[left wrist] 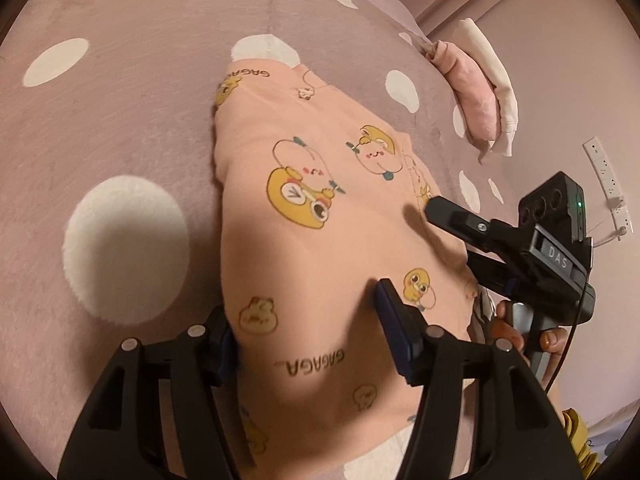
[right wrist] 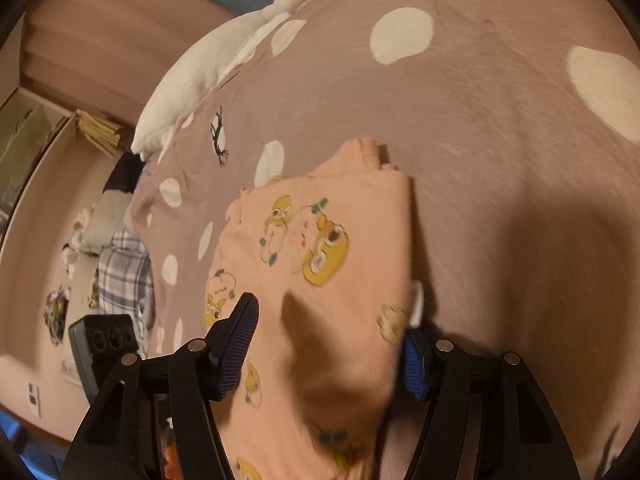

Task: Fold small clothes
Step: 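Grasp the folded bundle edge with the right gripper and lift it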

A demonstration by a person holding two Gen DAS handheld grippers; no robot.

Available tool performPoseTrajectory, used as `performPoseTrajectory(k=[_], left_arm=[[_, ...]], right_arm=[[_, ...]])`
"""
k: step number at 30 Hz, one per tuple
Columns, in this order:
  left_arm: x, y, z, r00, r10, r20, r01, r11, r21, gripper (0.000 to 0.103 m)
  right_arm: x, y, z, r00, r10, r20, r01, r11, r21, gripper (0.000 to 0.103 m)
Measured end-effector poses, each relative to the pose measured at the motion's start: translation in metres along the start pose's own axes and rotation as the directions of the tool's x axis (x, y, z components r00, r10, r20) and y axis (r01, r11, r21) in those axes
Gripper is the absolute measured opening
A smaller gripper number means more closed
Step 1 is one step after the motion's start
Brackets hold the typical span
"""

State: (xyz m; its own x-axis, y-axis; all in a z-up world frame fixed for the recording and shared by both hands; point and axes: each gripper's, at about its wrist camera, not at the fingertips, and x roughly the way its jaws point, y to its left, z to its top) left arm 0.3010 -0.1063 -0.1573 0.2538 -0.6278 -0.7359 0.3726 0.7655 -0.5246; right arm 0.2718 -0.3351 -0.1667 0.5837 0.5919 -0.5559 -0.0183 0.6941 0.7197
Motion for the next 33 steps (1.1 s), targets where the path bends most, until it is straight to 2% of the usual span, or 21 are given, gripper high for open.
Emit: performPoseTrajectory(k=[1,4,6,8,10,13,17,25,33], left_arm=[[0.001,-0.001,0.001,1.000,-0.003,-0.001,0.003,1.000,0.003,0.059],[0.006,-0.004,0.005,1.000,-0.013,-0.005,0.013,1.000,0.010,0.059],[0.008,-0.005,0.005,1.000,-0.015,-0.004,0.015,1.000,0.015,0.059],[0.008,-0.007,0.003,1.000,-0.008,-0.002,0.008,1.000,0.026,0.054],[0.009,-0.008,0.002,1.000,0.002,-0.001,-0.002,0.999,0.034,0.043],[0.007,-0.009,-0.001,1.000,0.018,0.014,-0.018,0.999,0.034,0.035],[-0.001,-0.014,-0.004,0.998,0.044,0.037,-0.046,0.997,0.057,0.023],[-0.026,-0.032,-0.024,0.996,0.061,0.064,-0.067,0.992,0.103,0.023],[-0.065,-0.044,-0.066,0.995,0.054,0.088,-0.063,0.992,0.106,0.023]], right_arm=[[0.001,0.001,0.000,1.000,-0.012,0.008,0.012,1.000,-0.010,0.062],[0.008,0.001,0.001,0.999,-0.044,0.031,0.045,0.999,-0.024,0.046],[0.009,0.001,0.001,0.998,-0.055,0.042,0.056,0.998,-0.024,0.040],[0.008,0.003,0.000,0.997,-0.068,0.048,0.070,0.997,-0.039,0.035],[0.007,0.007,-0.002,0.995,-0.085,0.048,0.087,0.995,-0.056,0.027],[0.006,0.023,-0.006,0.988,-0.132,0.074,0.141,0.982,-0.127,0.021],[-0.005,0.040,-0.013,0.983,-0.135,0.126,0.157,0.971,-0.182,0.019],[-0.033,0.068,-0.035,0.980,-0.115,0.161,0.152,0.958,-0.244,0.019],[-0.057,0.093,-0.069,0.985,-0.073,0.153,0.112,0.959,-0.261,0.018]])
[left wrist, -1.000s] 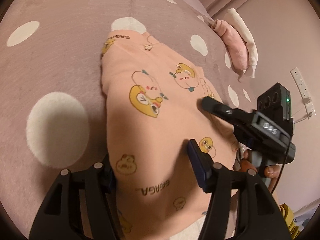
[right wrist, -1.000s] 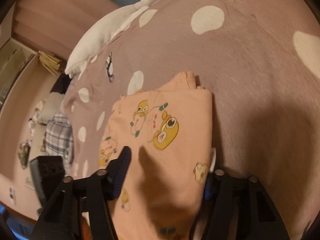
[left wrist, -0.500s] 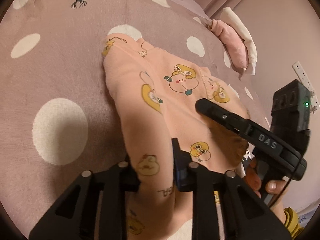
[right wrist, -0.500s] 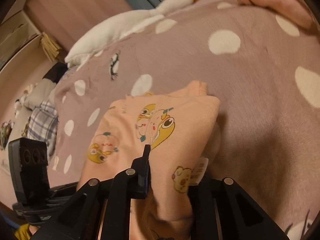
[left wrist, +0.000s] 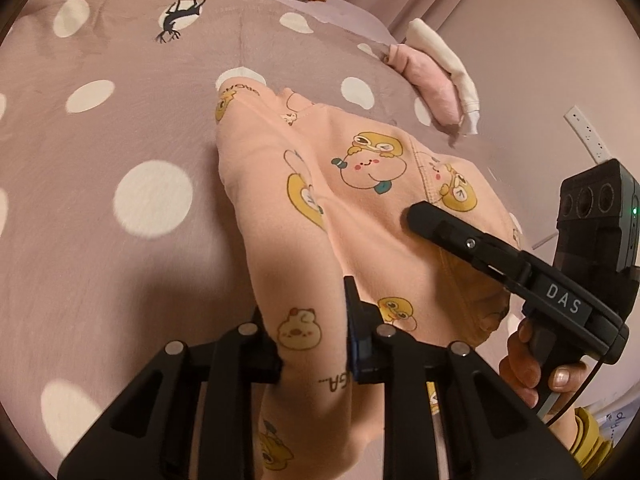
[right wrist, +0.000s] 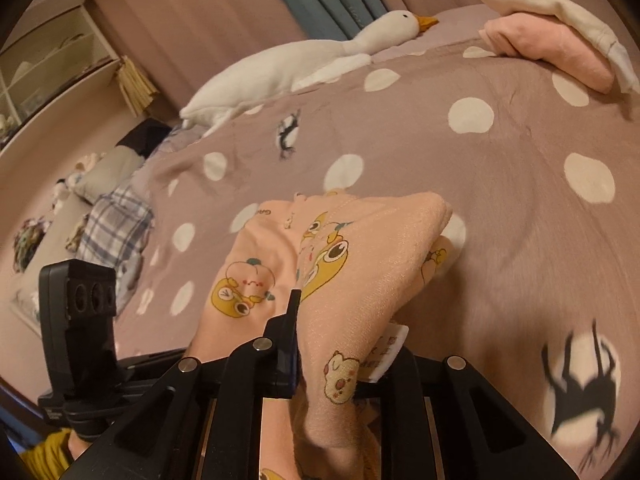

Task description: Fold small clothes

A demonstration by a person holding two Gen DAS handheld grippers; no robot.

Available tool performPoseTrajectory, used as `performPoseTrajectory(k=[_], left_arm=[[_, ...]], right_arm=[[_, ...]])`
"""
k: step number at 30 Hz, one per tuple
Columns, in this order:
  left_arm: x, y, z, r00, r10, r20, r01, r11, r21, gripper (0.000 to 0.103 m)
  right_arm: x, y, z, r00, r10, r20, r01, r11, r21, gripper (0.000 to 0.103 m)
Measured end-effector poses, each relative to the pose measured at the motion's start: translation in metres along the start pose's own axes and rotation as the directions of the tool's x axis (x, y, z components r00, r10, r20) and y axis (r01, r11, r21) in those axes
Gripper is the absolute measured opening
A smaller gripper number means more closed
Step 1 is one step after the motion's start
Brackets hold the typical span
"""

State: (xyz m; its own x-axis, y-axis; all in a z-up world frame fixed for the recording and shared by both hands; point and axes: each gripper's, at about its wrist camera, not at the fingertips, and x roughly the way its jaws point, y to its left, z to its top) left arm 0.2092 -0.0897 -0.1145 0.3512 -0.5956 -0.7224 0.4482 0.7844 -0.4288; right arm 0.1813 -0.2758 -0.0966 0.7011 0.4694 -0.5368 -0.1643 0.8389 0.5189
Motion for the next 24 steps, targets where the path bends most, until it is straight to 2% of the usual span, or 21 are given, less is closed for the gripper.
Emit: performPoseTrajectory(k=[11,17,24], left_arm=[[-0.068,-0.016,-0.054,0.998,0.027,0.063,-0.028,1.000,0.010,0.023],[-0.103,-0.018,-0.080,0.994,0.036,0.101,-0.036,0.999,-0.003,0.023],[-0.140,-0.020,-0.105,0.985,0.086,0.150,-0.086,0.996,-0.008,0.023]], right_arm=[[-0.044,0.056,-0.038,0.998,0.052,0.025,-0.051,0.998,-0.043,0.018],[-0.062,0.089,-0.056,0.997,0.064,0.033,-0.060,0.992,-0.115,0.018],[-0.074,0.118,-0.071,0.993,0.112,0.028,-0.106,0.980,-0.170,0.018]])
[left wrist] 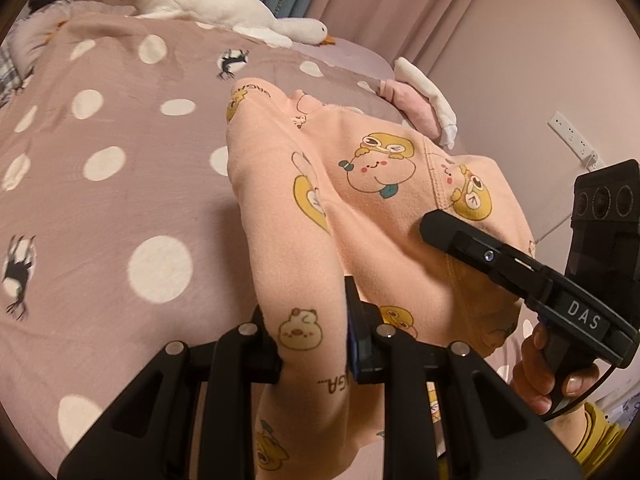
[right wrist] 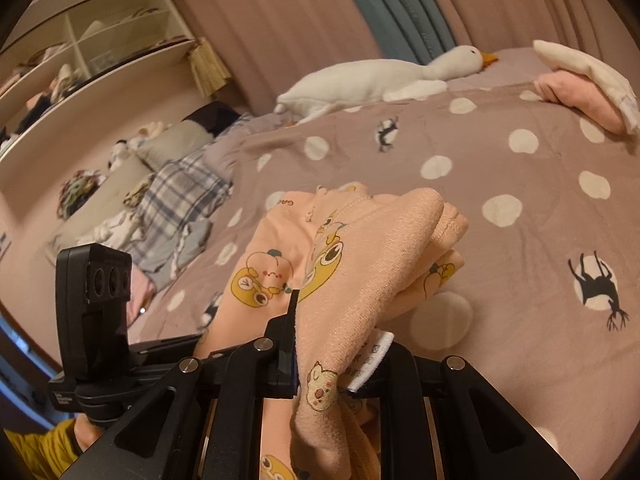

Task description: Fold small clothes

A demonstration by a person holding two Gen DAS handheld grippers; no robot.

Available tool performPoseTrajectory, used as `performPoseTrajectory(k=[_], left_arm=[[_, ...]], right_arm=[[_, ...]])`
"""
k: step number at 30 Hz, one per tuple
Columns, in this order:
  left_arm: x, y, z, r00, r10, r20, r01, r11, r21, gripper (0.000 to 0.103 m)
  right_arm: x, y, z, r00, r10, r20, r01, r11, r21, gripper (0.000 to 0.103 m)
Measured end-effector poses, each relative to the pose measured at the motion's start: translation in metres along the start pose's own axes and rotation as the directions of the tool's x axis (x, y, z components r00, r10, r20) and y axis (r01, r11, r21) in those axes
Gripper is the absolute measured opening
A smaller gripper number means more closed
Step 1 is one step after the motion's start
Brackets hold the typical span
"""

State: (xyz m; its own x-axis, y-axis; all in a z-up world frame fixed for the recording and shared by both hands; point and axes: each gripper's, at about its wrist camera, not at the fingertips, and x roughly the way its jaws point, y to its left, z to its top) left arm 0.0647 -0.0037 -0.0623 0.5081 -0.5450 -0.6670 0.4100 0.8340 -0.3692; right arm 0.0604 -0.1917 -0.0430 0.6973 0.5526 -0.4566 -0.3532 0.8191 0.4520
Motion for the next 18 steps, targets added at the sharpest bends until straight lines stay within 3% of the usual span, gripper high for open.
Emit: performPoseTrajectory(k=[18], left_arm=[[-0.061,0.032,-0.042,0.993,0.089,0.082,-0.081,0.992,-0.095,0.023]], right_arm=[[0.011,0.064,-0.017,0.994,0.088,-0.068,-0.097,0.986,-0.139,0.018]])
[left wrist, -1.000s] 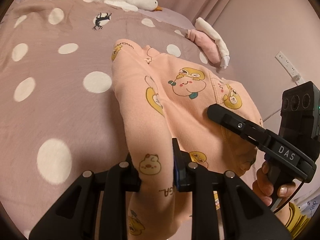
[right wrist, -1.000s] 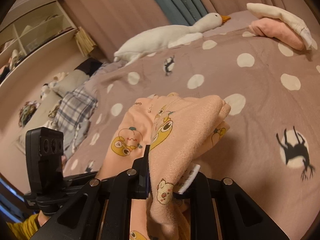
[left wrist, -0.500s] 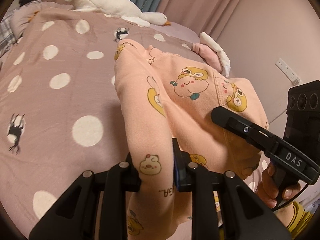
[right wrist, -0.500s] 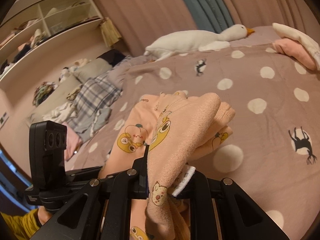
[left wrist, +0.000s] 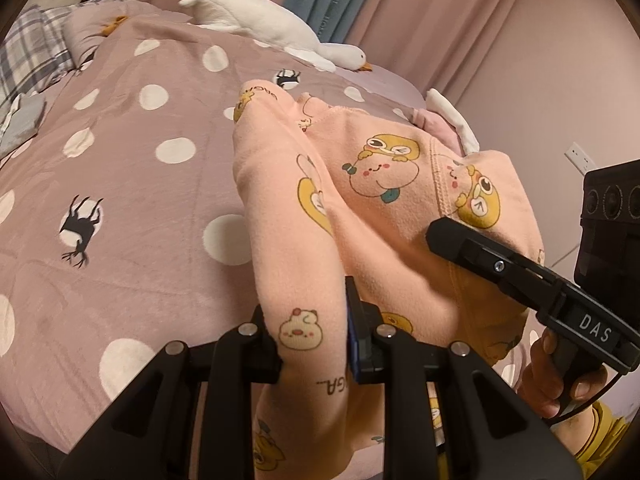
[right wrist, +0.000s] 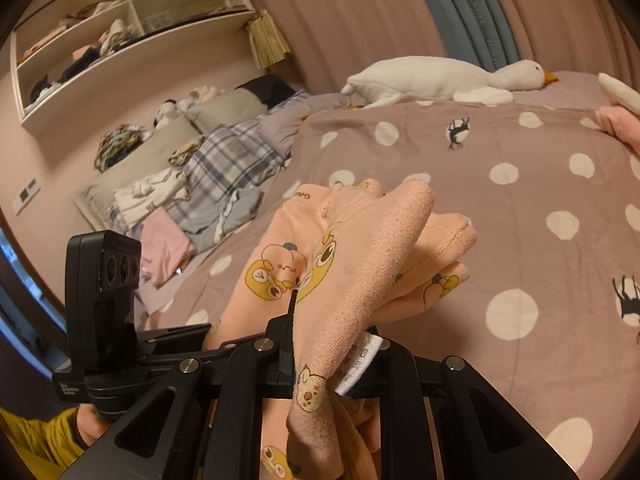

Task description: Fold small clothes

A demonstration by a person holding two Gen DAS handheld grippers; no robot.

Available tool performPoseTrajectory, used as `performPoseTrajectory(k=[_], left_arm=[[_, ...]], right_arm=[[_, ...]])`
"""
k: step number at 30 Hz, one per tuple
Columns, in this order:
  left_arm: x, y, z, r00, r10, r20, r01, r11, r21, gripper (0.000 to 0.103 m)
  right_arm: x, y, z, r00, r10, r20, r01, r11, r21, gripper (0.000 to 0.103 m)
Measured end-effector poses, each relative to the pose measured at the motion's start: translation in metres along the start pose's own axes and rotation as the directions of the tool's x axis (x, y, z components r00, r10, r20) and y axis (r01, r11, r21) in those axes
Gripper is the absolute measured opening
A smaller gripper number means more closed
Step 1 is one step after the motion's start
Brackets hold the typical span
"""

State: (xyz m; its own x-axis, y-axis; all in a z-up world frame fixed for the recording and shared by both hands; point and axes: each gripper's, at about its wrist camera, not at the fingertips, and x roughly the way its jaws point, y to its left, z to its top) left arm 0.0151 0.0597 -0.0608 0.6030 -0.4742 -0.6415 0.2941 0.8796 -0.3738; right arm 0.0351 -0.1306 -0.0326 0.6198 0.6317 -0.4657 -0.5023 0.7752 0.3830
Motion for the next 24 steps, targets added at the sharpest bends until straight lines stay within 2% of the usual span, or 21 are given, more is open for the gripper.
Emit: performPoseTrajectory(k=[12,24], left_arm=[[-0.006,0.022,-0.010,1.000,0.031,0.005,-0.031,0.999,-0.041,0.023],[-0.002,0.036,-0.009,1.000,0.019,0.006,-0.019,0.998,-0.067,0.023]], right_arm=[[0.021,0.017,-0.003,0.998,0.016,-0.057,-0.018,0.999,-0.036,0.018],[0.036,0.023,0.001,0.996,0.009,-0.091,-0.013,0.999,-0.048,0.018]])
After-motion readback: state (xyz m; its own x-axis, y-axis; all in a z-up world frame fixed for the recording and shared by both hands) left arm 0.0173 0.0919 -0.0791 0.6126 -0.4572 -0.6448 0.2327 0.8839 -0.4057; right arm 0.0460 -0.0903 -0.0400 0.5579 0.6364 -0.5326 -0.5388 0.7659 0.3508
